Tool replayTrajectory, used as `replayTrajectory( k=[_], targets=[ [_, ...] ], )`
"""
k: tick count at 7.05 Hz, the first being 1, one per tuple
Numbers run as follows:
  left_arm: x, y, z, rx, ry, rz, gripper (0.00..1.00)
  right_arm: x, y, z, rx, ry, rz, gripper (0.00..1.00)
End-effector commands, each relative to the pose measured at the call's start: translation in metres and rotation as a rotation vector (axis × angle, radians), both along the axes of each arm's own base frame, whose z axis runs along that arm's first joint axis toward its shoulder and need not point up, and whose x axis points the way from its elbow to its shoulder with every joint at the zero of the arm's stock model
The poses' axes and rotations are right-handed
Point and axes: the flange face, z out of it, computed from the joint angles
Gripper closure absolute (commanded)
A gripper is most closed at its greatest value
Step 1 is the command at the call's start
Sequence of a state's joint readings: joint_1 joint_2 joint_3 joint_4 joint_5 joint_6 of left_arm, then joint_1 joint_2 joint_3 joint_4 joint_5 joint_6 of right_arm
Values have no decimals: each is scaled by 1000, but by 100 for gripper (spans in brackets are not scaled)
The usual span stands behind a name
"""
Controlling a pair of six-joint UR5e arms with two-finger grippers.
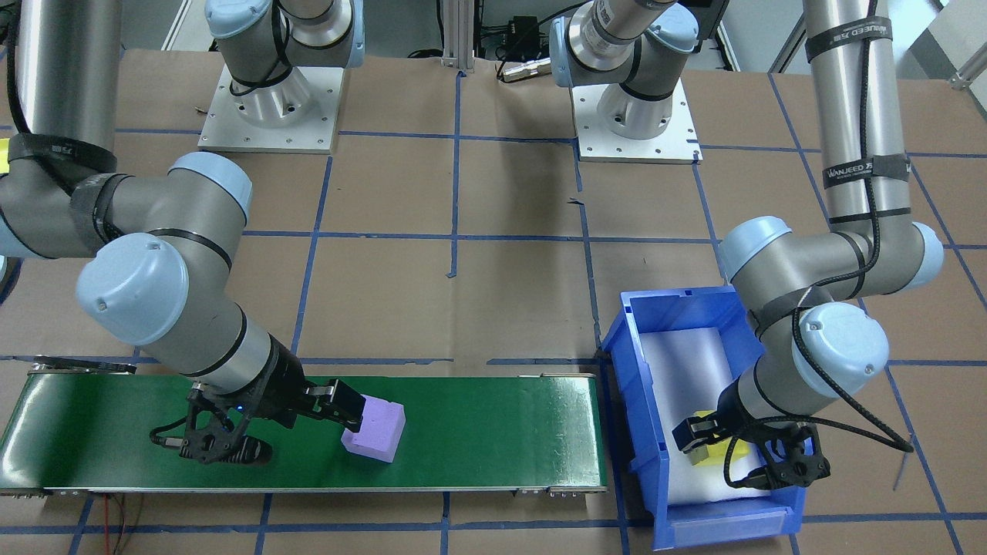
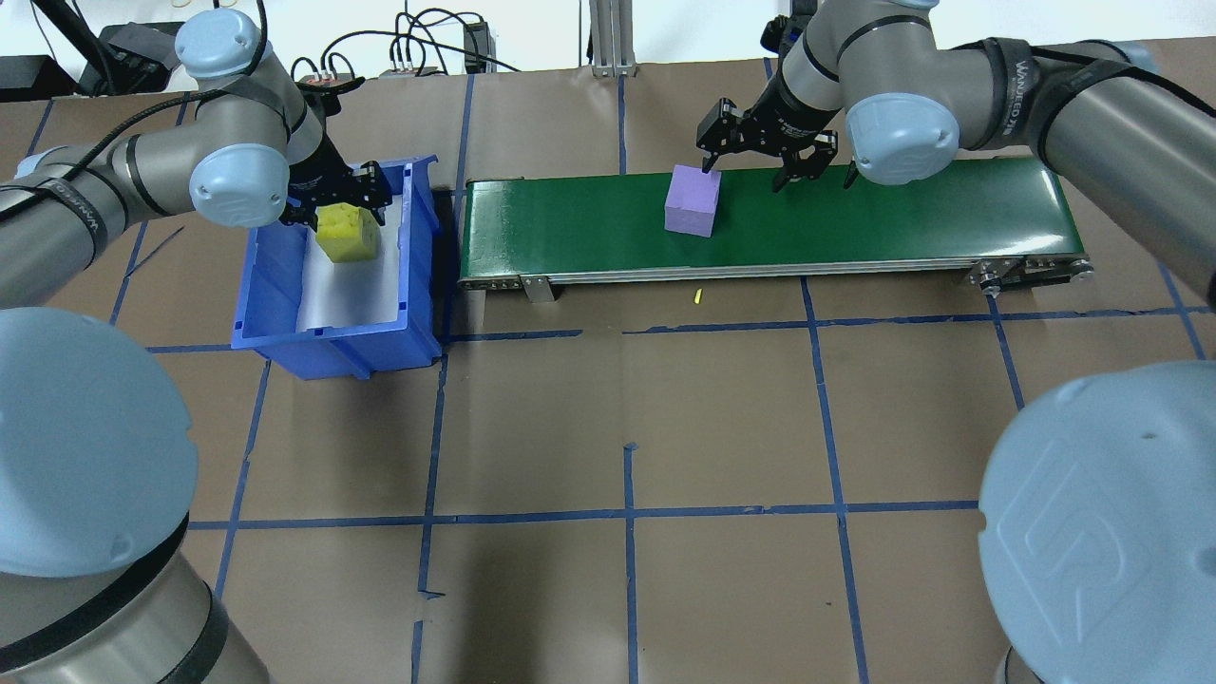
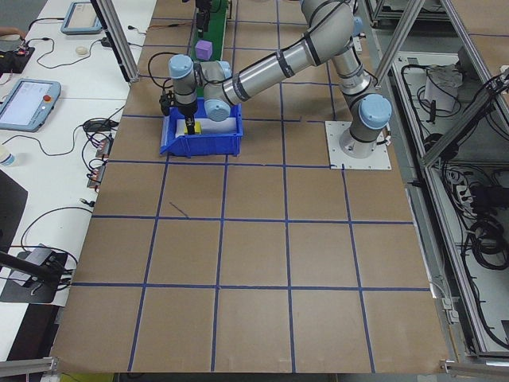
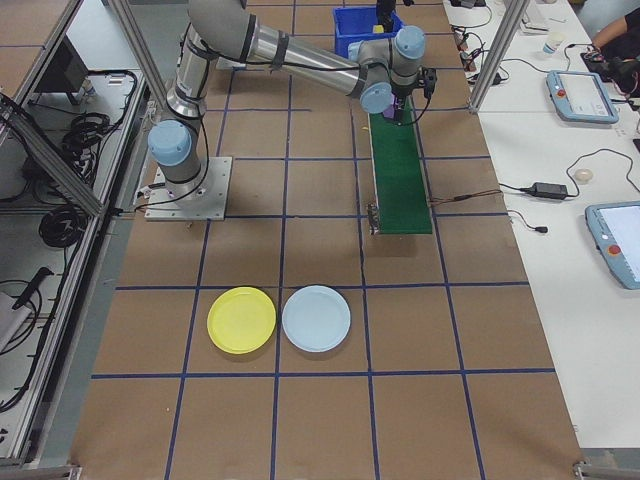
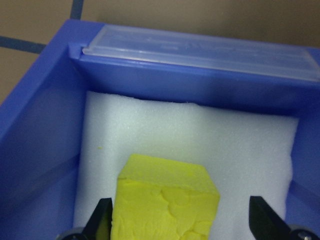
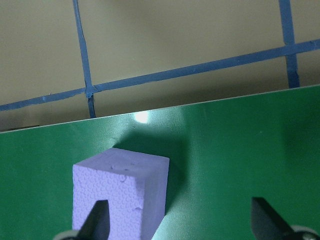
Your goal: Move block left to right into plate
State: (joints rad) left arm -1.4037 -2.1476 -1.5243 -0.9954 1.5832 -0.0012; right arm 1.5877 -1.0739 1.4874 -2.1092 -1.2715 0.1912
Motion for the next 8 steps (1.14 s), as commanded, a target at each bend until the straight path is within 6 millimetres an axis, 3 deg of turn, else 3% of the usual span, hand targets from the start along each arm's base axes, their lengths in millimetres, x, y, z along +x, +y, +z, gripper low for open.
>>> replayTrajectory(
  k=[1,2,4,6,8],
  targets=[
    [-1,2,7,-5,-11,-120,57,-2,0,0,0,0,-2,0],
    [-1,2,33,-37,-17,-113,59,-2,1,-3,5,3,-3,0],
    [-13,23,100,-76,-11,-108,59,-4,0,-10,15,7,-3,0],
    [-59,51,152,-90,8,-155,59,-6,-2,-17,24,10,-5,0],
    [-124,61,158,-112,17,-187,59,-21,-7,-26,32,13,-13,0]
  ],
)
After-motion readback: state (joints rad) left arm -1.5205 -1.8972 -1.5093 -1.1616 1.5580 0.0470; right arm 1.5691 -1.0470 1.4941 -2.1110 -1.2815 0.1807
